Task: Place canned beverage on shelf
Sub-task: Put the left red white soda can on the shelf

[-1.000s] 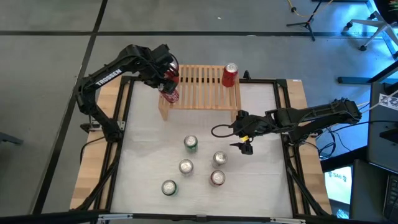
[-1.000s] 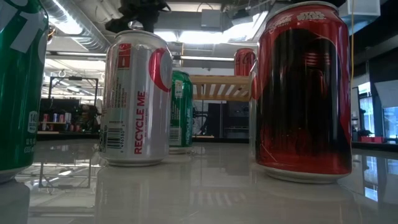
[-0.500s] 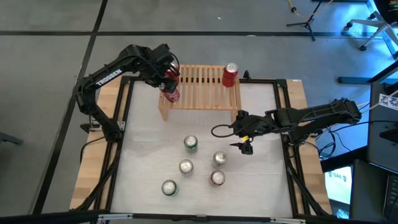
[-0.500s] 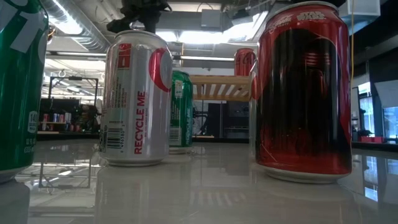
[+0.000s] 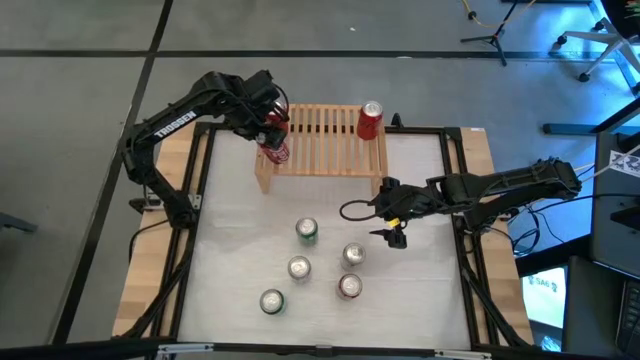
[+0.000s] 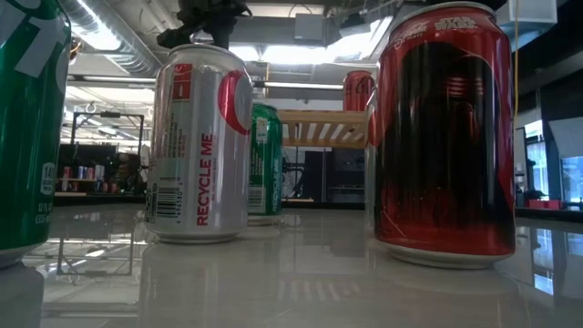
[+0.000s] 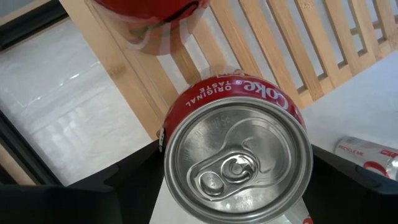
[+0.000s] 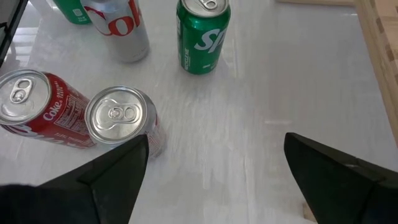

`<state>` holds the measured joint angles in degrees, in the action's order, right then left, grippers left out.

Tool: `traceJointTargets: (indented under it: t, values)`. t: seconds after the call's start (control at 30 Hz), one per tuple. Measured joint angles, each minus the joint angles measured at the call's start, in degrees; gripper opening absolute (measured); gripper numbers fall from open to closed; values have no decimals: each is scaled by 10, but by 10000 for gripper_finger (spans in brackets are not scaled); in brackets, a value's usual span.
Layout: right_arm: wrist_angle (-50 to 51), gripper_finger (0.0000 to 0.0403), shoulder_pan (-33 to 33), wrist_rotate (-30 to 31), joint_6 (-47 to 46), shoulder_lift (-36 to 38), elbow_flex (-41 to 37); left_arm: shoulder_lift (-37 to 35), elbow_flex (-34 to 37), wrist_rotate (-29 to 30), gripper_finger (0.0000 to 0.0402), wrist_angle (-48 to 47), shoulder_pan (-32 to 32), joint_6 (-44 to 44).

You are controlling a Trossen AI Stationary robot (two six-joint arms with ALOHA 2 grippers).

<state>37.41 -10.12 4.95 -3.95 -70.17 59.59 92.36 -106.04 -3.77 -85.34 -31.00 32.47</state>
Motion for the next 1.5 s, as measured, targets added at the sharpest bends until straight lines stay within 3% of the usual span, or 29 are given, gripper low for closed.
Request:
traceJointTargets:
  t: [1.5]
  values:
    - [0, 370, 0, 0, 0, 0, 0, 0, 0, 31, 319, 2, 0, -15]
